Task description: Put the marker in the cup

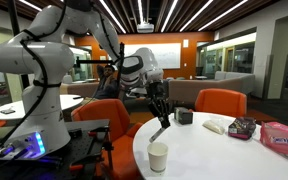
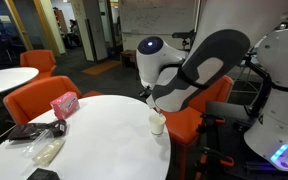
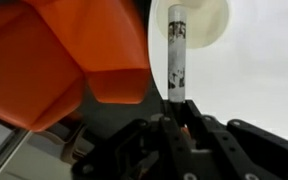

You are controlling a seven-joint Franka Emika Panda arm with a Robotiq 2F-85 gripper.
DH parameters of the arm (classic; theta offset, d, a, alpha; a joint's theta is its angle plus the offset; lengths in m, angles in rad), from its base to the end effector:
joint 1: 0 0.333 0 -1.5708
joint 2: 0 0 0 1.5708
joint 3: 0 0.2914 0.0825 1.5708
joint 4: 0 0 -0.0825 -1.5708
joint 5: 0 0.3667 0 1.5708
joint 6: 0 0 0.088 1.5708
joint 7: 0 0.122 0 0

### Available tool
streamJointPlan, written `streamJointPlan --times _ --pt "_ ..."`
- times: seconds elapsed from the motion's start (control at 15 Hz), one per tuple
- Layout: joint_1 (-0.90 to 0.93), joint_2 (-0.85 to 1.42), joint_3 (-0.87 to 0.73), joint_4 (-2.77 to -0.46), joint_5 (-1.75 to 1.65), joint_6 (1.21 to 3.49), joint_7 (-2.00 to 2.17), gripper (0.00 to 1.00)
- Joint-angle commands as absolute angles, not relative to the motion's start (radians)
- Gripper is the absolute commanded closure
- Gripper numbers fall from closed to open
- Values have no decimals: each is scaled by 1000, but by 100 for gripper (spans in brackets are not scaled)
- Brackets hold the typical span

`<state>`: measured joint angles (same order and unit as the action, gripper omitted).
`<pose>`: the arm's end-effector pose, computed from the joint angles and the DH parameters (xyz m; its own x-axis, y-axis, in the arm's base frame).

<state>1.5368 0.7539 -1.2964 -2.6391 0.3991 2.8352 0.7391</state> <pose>0.4269 -0.0055 0.1949 0.6537 -0.5680 0.5001 -0.7402 -0.6173 0.2665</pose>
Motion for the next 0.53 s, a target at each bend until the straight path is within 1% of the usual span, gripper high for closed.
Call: streamJointPlan --times 0.0,0.47 --pt "1576 876 -1305 -2612 417 2718 898 95" --pt "1575 1015 -1276 -2552 393 2554 1289 95"
